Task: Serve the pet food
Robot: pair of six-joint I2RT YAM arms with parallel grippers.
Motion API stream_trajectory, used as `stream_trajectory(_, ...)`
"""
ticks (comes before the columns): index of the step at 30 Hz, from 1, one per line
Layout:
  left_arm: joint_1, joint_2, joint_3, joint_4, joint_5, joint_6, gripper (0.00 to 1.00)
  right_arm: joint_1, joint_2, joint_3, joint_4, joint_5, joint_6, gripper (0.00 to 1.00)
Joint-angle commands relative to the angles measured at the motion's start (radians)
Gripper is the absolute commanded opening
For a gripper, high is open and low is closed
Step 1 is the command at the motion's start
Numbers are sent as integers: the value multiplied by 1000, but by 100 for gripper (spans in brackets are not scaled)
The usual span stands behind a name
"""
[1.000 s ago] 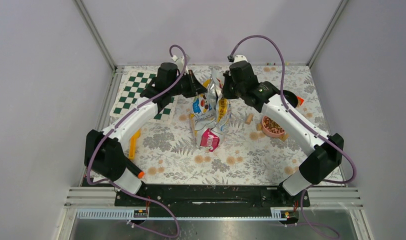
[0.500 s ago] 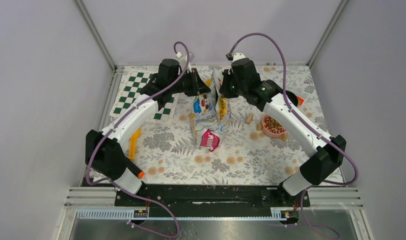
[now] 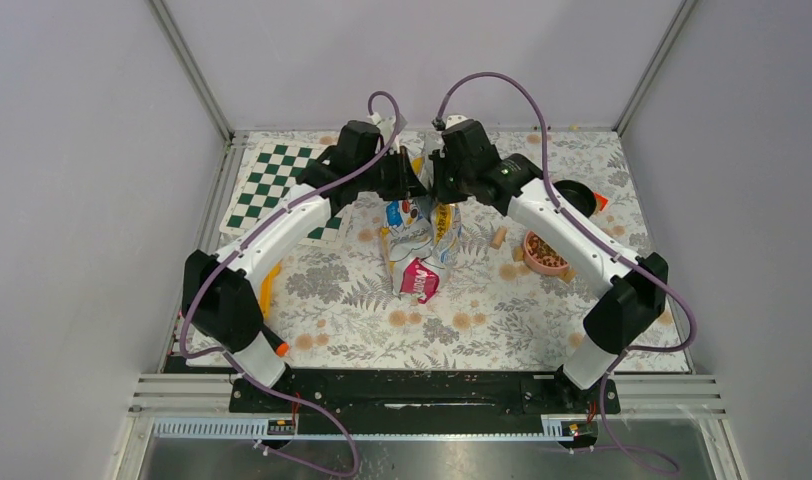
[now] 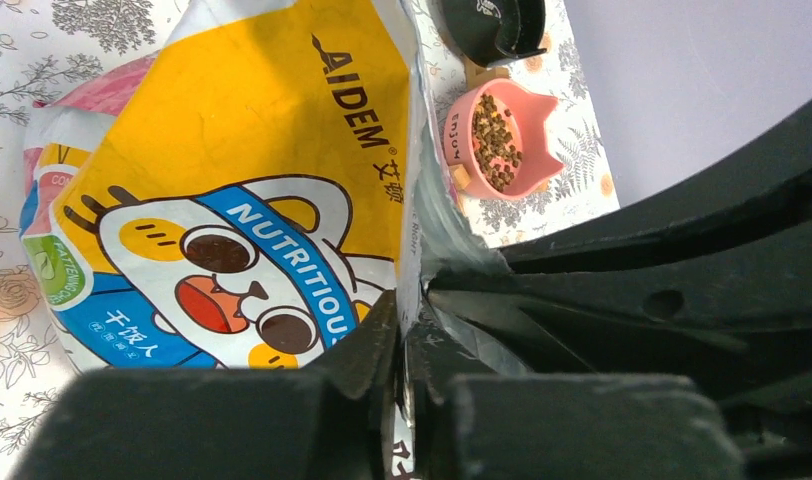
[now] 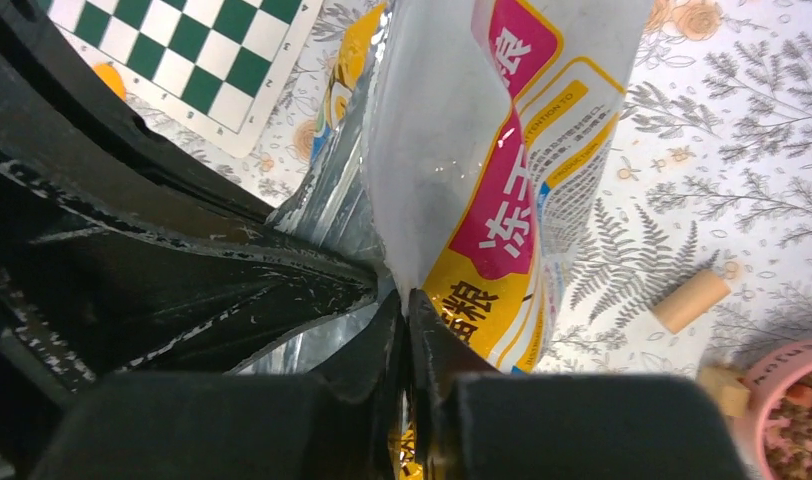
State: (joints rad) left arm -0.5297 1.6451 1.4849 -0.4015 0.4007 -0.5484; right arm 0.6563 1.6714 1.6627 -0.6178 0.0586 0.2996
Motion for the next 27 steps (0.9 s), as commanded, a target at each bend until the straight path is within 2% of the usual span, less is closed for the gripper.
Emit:
stream_trajectory(1,-4,-19,79,-34,-98,36,0,16,-14,49,-49,65,-7,1)
stream_trajectory(8,15,-81,208,-193,-288,144,0,15,-108,110,-101,243,-53,0)
stream_trajectory(11,63,-102,274,-254,-332,184,0,11,-118,169,-121,287,-92,0)
stream_trajectory(18,196,-128,394,-341,-330,251,0,-16,-42,384,-198,310,-136,0)
stream_trajectory(24,218,-168,320,-327,-273,257,0,-15,-37,381,-200,267,-102,0)
stream_trajectory(25,218,-171,291,-319,-268,252,0,-15,-34,365,-201,256,-94,5)
stream_trajectory(27,220,-175,250,-306,-264,238,18,-16,-32,321,-194,222,-86,28)
